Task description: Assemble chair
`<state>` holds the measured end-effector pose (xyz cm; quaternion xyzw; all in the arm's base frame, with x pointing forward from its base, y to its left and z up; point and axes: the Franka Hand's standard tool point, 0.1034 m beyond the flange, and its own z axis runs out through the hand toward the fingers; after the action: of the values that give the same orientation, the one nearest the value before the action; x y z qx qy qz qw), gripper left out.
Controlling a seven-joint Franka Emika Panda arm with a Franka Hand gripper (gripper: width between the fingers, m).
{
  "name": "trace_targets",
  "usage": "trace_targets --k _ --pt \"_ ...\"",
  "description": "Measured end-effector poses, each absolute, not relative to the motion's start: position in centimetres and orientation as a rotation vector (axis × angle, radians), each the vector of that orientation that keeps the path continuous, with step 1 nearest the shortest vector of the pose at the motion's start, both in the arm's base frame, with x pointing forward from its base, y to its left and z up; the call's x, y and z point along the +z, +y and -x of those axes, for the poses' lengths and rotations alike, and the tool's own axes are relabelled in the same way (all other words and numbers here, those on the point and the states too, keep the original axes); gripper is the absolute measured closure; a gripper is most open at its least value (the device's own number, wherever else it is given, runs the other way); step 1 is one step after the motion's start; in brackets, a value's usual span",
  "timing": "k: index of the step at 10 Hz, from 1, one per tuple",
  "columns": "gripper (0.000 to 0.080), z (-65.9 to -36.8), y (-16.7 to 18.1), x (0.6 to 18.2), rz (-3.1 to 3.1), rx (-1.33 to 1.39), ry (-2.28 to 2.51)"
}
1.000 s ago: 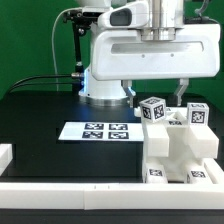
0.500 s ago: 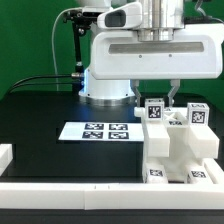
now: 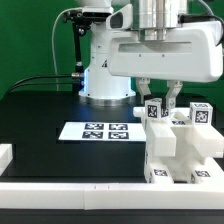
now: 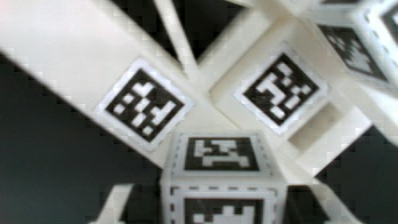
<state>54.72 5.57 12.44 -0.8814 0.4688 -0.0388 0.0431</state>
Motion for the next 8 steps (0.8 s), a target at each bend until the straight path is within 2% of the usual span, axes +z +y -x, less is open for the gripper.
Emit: trace_targets --k 2,4,5,6,7,8 --pt "0.0518 -54.9 5.46 12.38 2.477 -0.104 1.719" --pt "0.0518 -54.88 5.42 12.35 2.489 -0.105 1.703" --pt "0.043 -54.86 5.46 12.3 2.537 -0.111 1.638" --pt "0.0293 -54.8 5.66 12.2 2.647 -0.125 1.486" --pt "0.0293 -54.81 5.73 12.14 2.728 -0.133 1.346" --pt "0.0181 -54.89 5.59 12.13 2.852 -0.149 1.084"
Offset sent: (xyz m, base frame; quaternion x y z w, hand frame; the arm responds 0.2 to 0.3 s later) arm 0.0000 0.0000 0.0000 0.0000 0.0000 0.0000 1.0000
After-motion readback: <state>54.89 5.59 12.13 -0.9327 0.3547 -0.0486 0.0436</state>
